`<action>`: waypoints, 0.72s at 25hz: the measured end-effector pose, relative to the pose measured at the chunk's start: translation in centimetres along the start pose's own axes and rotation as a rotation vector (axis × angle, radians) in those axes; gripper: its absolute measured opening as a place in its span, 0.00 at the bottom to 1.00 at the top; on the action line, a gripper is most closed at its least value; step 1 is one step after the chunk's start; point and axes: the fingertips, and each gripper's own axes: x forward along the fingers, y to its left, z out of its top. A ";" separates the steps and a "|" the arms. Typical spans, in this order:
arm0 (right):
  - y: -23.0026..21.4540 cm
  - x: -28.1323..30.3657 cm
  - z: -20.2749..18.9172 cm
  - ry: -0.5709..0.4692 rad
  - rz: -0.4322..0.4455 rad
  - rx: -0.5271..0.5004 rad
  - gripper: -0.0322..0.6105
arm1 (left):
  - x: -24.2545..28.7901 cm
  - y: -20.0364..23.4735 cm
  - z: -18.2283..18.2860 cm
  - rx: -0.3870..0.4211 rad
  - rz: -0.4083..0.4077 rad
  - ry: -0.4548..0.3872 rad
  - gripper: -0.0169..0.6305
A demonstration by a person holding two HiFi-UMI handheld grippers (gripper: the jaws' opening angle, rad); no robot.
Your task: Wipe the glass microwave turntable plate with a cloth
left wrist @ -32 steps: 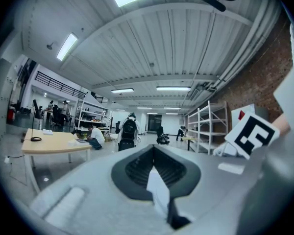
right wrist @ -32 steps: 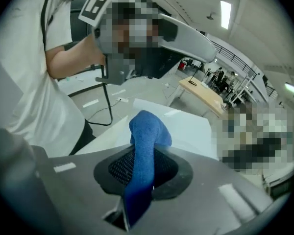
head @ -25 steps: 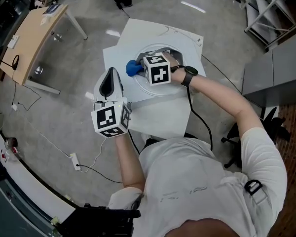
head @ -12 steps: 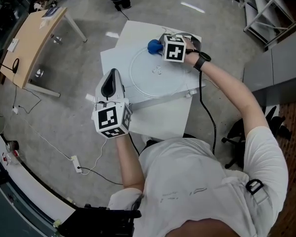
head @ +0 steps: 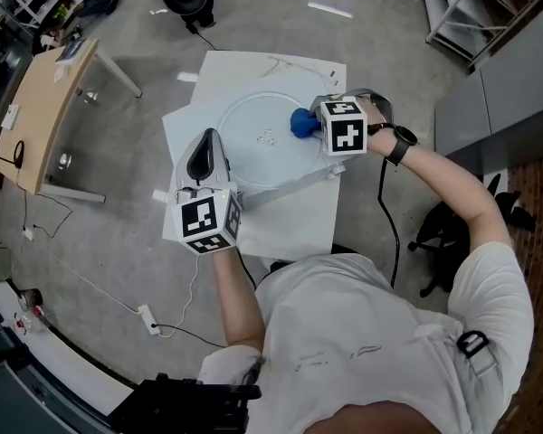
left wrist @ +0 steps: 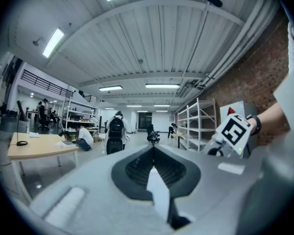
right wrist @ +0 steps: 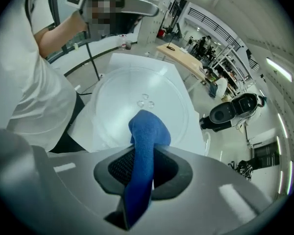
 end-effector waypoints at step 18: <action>7.6 1.4 14.2 -0.260 0.152 -0.158 0.16 | -2.2 2.0 -0.5 -0.032 0.056 0.017 0.03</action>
